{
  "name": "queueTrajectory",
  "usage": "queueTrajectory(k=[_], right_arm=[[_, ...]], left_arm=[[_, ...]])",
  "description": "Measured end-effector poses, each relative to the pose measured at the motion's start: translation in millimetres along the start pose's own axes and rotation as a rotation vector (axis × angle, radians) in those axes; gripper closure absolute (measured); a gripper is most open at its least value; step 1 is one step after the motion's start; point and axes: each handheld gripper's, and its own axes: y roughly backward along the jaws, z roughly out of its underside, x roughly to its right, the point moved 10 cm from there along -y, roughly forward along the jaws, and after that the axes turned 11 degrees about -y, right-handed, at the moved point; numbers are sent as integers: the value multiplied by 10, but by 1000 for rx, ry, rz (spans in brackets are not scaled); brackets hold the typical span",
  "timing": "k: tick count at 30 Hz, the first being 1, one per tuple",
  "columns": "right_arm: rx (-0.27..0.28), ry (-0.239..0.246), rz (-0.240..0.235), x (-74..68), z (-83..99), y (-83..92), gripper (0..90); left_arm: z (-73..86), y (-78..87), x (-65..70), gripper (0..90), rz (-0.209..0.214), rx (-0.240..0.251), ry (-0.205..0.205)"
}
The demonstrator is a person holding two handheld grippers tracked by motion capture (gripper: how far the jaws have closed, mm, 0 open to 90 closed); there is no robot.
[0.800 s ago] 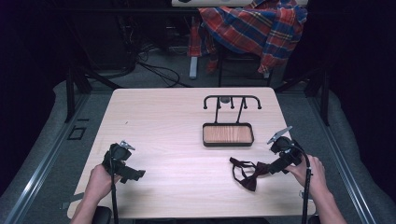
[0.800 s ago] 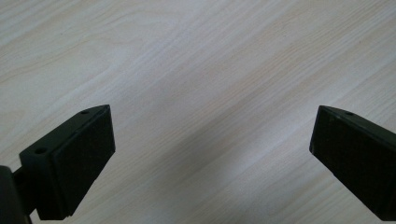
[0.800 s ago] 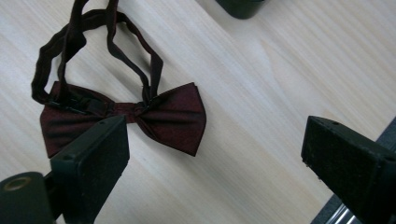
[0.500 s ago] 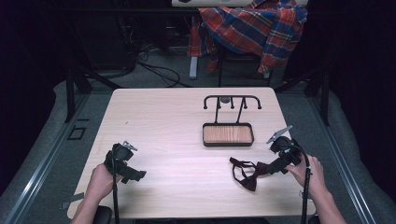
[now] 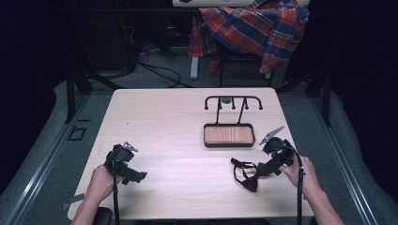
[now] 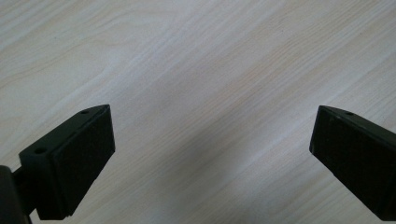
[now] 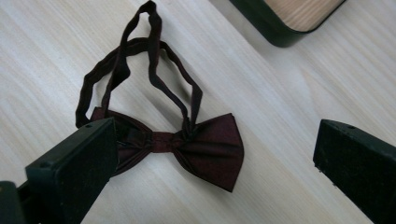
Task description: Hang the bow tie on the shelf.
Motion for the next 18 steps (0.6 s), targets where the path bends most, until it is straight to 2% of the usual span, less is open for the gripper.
queueTrajectory(k=[7, 8, 10, 11, 12, 14, 16, 18], right_arm=[[-5, 39, -2, -83, -117, -126, 0], [1, 46, -1, -97, -141, -149, 21], [-1, 54, 0, -116, -180, -185, 136], [7, 53, -18, -150, -195, -218, 152], [-20, 79, -21, -152, -189, -232, 168], [-38, 83, -34, -182, -184, -298, 277], [-53, 84, -47, -203, -174, -368, 302], [-71, 107, -21, -167, -181, -401, 368]], left_arm=[[6, -1, 25, 1, -3, -1, -3], [10, -3, 22, 0, -2, -3, -3], [20, -10, 17, 0, -1, -9, -2], [20, -10, 17, 0, -1, -9, -2], [27, -12, 13, 0, -3, -8, 5], [35, -10, 6, 1, -4, -8, 5], [43, -8, 2, 1, -5, -12, 7], [46, -13, 2, 1, -7, -14, 10]])
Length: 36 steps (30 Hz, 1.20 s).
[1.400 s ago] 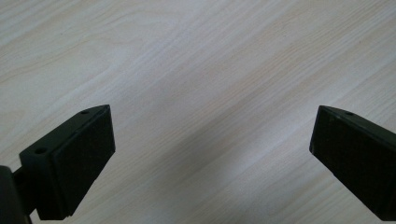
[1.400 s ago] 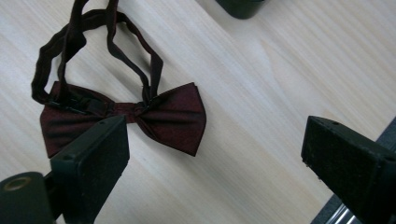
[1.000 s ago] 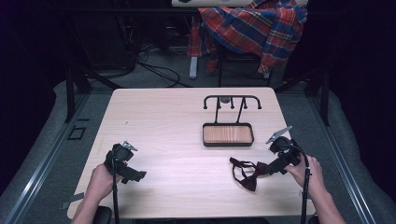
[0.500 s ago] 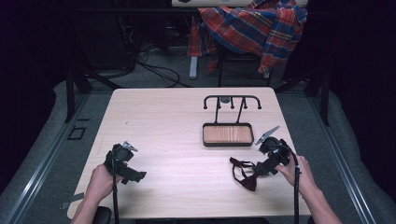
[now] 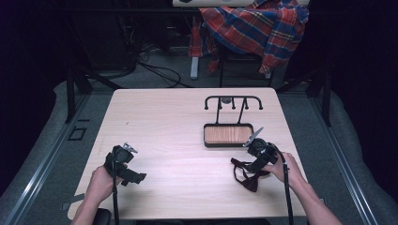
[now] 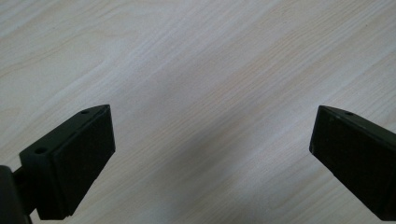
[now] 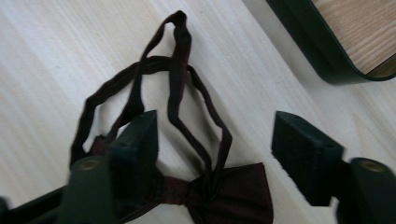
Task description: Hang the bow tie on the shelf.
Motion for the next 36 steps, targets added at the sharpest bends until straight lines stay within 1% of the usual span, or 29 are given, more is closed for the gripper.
queueTrajectory(k=[1, 2, 3, 4, 6, 7, 9, 10, 12, 14, 16, 17, 18, 19, 20, 21, 22, 23, 24, 31, 33, 34, 36], right_arm=[[-8, 6, 7, 16, -9, -2, 400], [1, 10, 1, 26, -31, -10, 438], [8, 6, -17, 11, -47, -18, 444], [3, 14, -8, 20, -66, -11, 476], [12, 27, -21, -19, -115, -22, 509], [7, 42, -21, -40, -135, -32, 520], [-7, 66, -8, -73, -162, -66, 548], [-9, 67, -10, -92, -172, -94, 563], [-33, 77, -8, -111, -168, -124, 603], [-45, 78, -2, -108, -153, -140, 672], [-45, 61, -12, -104, -141, -144, 715], [-45, 61, -12, -104, -141, -144, 715], [-60, 54, -4, -82, -120, -147, 726], [-57, 45, -16, -93, -117, -160, 728], [-73, 53, -3, -79, -104, -158, 730], [-64, 40, -16, -97, -101, -181, 732], [-83, 56, 2, -76, -89, -175, 734], [-76, 48, -4, -87, -88, -189, 744], [-88, 56, 5, -79, -80, -186, 749], [-110, 51, 46, -37, -48, -204, 805], [-115, 45, 44, -38, -42, -201, 814], [-115, 41, 54, -24, -34, -204, 821], [-122, 37, 56, -16, -24, -204, 834]], left_arm=[[0, -4, 1, 1, 0, -2, -2], [0, -7, 5, 1, 1, -5, -1], [1, -11, 8, 2, -2, -10, -1], [0, -16, 7, 3, -4, -11, -5], [0, -19, 8, 4, -4, -16, -7], [-1, -22, 6, 4, -7, -15, -7], [-2, -21, 6, 4, -7, -15, -7], [-2, -18, 7, 4, -8, -14, -8], [0, -9, 12, 4, -6, -13, -7], [2, -6, 11, 5, -5, -13, -6], [1, -4, 11, 5, -6, -12, -7], [1, -4, 11, 5, -6, -12, -7], [-1, -5, 15, 5, -7, -11, -9], [-3, -3, 17, 5, -7, -10, -9], [-4, 1, 17, 5, -9, -9, -10], [-4, 1, 17, 5, -9, -9, -10], [1, 4, 13, 5, -11, -12, -12], [1, 4, 13, 6, -11, -12, -12], [5, 4, 5, 6, -15, -14, -12], [-7, 5, 17, 10, -19, -9, -13], [-8, 6, 17, 10, -19, -8, -13], [-4, 10, 14, 12, -20, -10, -16], [1, 15, 10, 13, -22, -11, -17]])
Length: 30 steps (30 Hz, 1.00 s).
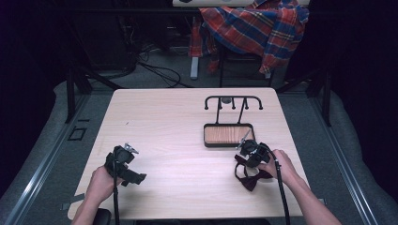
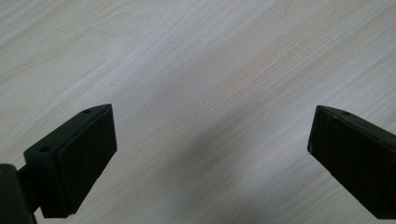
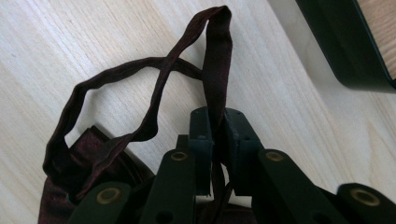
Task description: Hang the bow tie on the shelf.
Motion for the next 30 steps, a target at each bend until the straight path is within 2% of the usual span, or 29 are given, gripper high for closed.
queueTrajectory(k=[1, 3, 4, 6, 10, 13, 14, 15, 18, 25, 27, 30], right_arm=[[-8, 3, 16, 24, 8, 6, 850], [-10, -5, 17, 27, 14, 5, 875], [-6, -13, 2, 15, 14, 3, 881], [-5, -18, 9, 18, 20, 11, 885], [-16, -6, 30, 33, 38, 51, 889], [18, -34, 23, 19, 25, 67, 890], [12, -23, 38, 44, 32, 99, 890], [26, -38, 22, 26, 25, 105, 890], [43, -54, 20, 32, 31, 173, 891], [78, -80, 32, 20, 42, 300, 891], [110, -105, 25, 4, 36, 349, 892], [121, -107, 30, 16, 35, 416, 894]], left_arm=[[1, 2, 0, 13, 0, 1, 1], [3, 4, -2, 13, -1, 1, 2], [1, 3, -1, 14, -1, 2, 2], [-1, 2, 2, 15, -1, 2, 2], [-3, 1, 9, 16, -1, 1, 0], [-4, 5, 10, 17, -2, 3, 0], [-4, 5, 10, 17, -2, 3, 0], [-4, 5, 10, 17, -2, 2, 0], [-9, 3, 15, 18, -3, 6, 1], [-21, 4, 34, 21, -2, 4, -6], [-26, -2, 41, 21, 0, 2, -12], [-23, -1, 30, 22, -2, 1, -10]])
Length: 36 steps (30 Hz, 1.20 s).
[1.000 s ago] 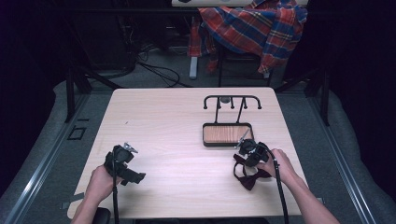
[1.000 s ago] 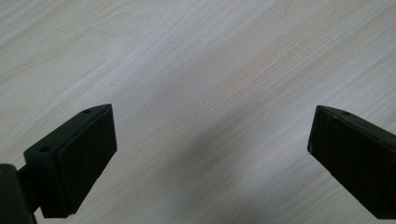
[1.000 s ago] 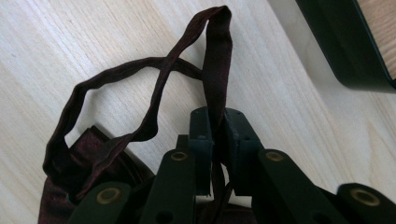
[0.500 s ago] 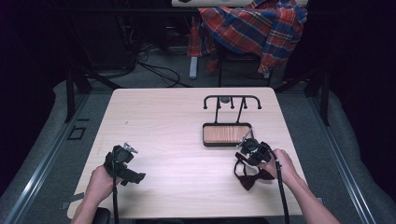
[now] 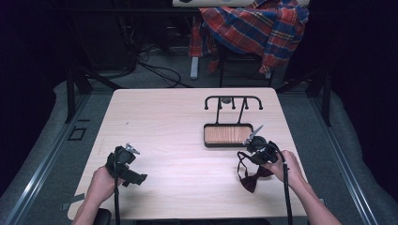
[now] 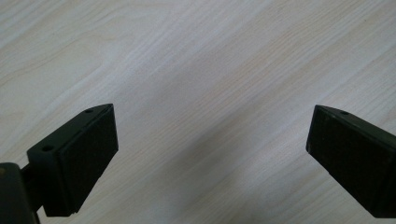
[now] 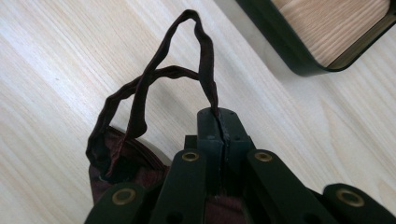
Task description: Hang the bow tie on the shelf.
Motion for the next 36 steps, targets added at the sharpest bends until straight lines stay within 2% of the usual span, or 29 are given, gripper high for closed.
queueTrajectory(k=[5, 6, 9, 13, 14, 17, 22, 25, 29, 31, 33, 36], right_arm=[[43, -16, -9, -19, -46, 72, 894], [43, -9, 4, -6, -53, 96, 894], [81, -27, -8, -15, -95, 148, 894], [108, -35, -3, -1, -123, 206, 894], [128, -44, -4, 0, -140, 227, 894], [137, -46, 10, 19, -152, 245, 894], [149, -57, 22, 72, -181, 289, 893], [156, -60, 30, 89, -189, 300, 893], [173, -63, 22, 84, -210, 311, 893], [174, -57, 29, 99, -222, 329, 893], [179, -57, 36, 118, -235, 344, 893], [199, -69, 43, 147, -258, 366, 893]], left_arm=[[2, -1, -5, 22, 0, 2, 3], [2, -1, -6, 21, 1, 4, 3], [2, 0, -10, 22, -1, 4, 5], [-6, 0, -6, 22, -3, 6, 2], [-13, -4, -3, 23, -5, 8, 2], [-14, -9, -7, 23, -10, 8, 4], [12, -7, -89, 22, -60, -10, 26], [25, 0, -129, 22, -70, -14, 43], [68, -6, -185, 60, -118, -53, 80], [94, -22, -197, 97, -125, -77, 103], [116, -32, -214, 147, -141, -102, 105], [107, -35, -205, 146, -136, -98, 107]])
